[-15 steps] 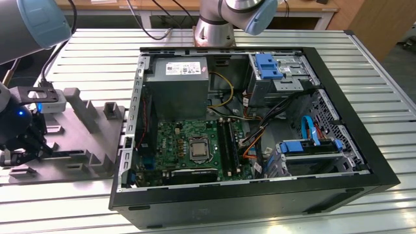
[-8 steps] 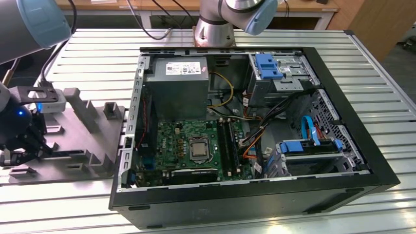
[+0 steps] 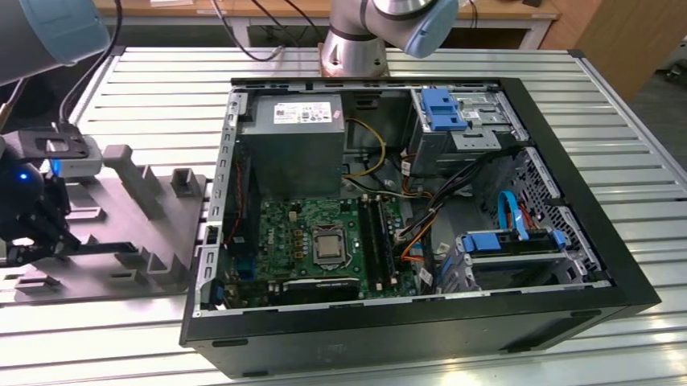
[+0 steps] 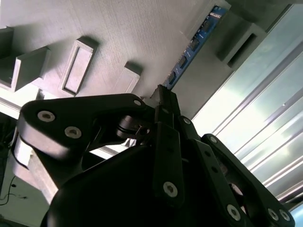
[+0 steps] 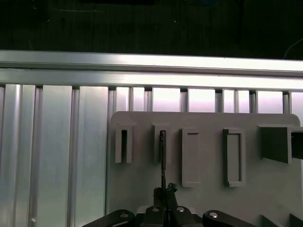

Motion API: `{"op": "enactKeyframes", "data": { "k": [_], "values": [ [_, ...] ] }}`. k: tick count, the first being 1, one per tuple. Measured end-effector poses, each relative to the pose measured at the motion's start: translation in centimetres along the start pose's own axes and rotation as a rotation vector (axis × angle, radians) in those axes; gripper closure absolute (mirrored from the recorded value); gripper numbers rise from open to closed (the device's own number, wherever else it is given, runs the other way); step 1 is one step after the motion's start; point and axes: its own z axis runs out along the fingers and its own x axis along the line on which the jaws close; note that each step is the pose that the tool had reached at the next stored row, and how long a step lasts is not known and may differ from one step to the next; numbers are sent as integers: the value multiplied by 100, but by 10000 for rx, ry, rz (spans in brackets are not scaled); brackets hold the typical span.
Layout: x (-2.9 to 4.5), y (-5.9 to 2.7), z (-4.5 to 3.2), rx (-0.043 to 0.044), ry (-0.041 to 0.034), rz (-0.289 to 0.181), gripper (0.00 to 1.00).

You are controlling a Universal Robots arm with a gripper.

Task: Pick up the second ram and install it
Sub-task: 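Pick up the second ram and move it above second insertion slot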

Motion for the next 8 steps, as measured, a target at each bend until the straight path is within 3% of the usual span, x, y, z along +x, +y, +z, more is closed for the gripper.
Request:
{"op": "enactKeyframes", "data": {
  "k": [8],
  "values": [
    [-14,10,-259,1,0,0,89]
  ]
}}
